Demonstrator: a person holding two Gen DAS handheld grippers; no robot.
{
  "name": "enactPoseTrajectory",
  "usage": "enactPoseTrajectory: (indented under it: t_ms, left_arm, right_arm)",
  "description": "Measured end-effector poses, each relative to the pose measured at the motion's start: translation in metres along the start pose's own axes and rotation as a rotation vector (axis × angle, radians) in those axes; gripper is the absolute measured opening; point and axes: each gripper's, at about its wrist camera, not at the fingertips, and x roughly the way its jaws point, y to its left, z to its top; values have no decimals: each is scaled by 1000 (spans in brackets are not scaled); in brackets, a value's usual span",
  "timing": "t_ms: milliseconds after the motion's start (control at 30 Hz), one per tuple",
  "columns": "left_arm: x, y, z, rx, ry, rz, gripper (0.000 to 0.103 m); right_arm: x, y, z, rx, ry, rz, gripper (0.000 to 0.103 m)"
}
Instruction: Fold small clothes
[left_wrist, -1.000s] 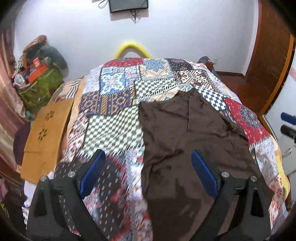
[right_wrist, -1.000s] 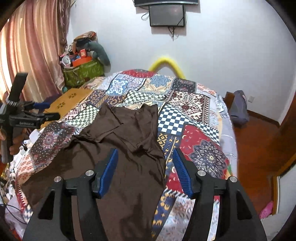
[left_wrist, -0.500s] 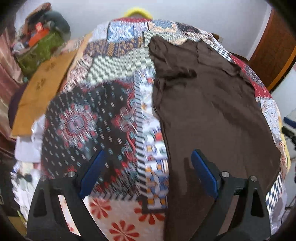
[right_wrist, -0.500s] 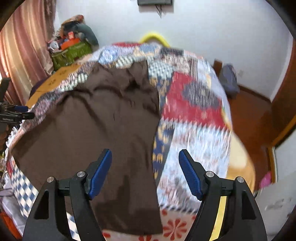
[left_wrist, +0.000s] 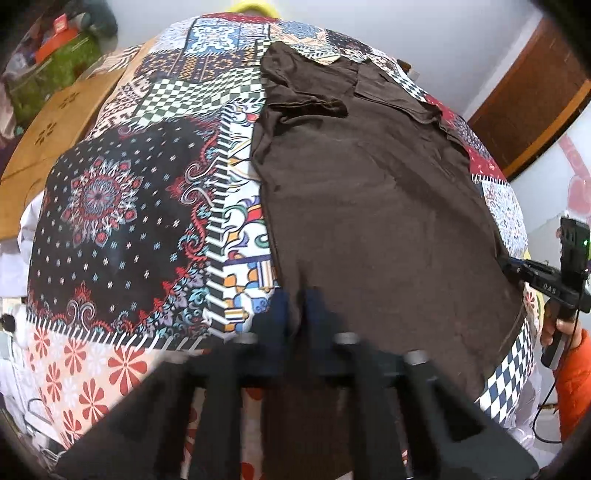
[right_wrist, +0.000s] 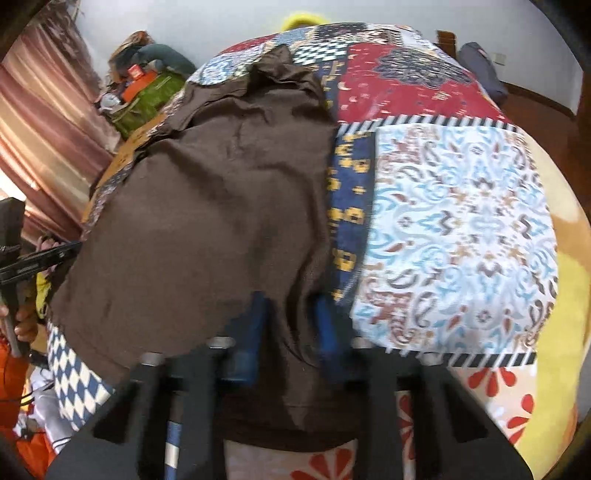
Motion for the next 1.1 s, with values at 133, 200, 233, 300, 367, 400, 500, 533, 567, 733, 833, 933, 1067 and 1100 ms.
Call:
enactPoseTrajectory:
  t_ms: [133,200,233,300,367,400,500,533,567,733,833,933,1067,1100]
  left_arm:
    - [-4,1,18,33,-42,64,3]
    - [-8,8,34,26,-75,92,3]
    - [-8,12,41,22,-86,102,3]
    - [-9,20,59,12,-105,117,3]
    - [-5,25,70,10,-105,123,3]
    - [-1,26,74,12,-101,125,3]
    - [8,29,74,7,-75,147,8]
    - [10,32,74,1,-63,153,14]
    - [11,36,72,-8,-48,158,23]
    - [-3,55,56,-48,-51,126,43]
    - [-5,61,44,-56,-40,119,46]
    - [1,67,29,-81,2,95,46]
    - [13,68,14,-109,45,70,47]
    - [12,68,11,-117,29,74,48]
  right_arm:
    - [-3,14,12,-39,-38,-11,5]
    - [-6,21,26,-67,-73,-24,5]
    - [-5,22,29,-72,-86,-30,5]
    - [-2,25,44,-77,-112,-41,5]
    - [2,24,55,-68,-121,-46,5]
    - [7,24,60,-67,-119,-62,5]
    - [22,23,65,-60,-70,-87,10]
    - [27,23,64,-56,-40,-95,10]
    - [27,22,65,-54,-26,-97,14]
    - [10,24,50,-73,-51,-91,27]
    - [0,19,42,-72,-68,-98,38]
    - [0,11,34,-48,-52,-100,42]
    - [11,0,22,-12,-5,-83,43]
    - [10,-3,20,7,-12,-66,43]
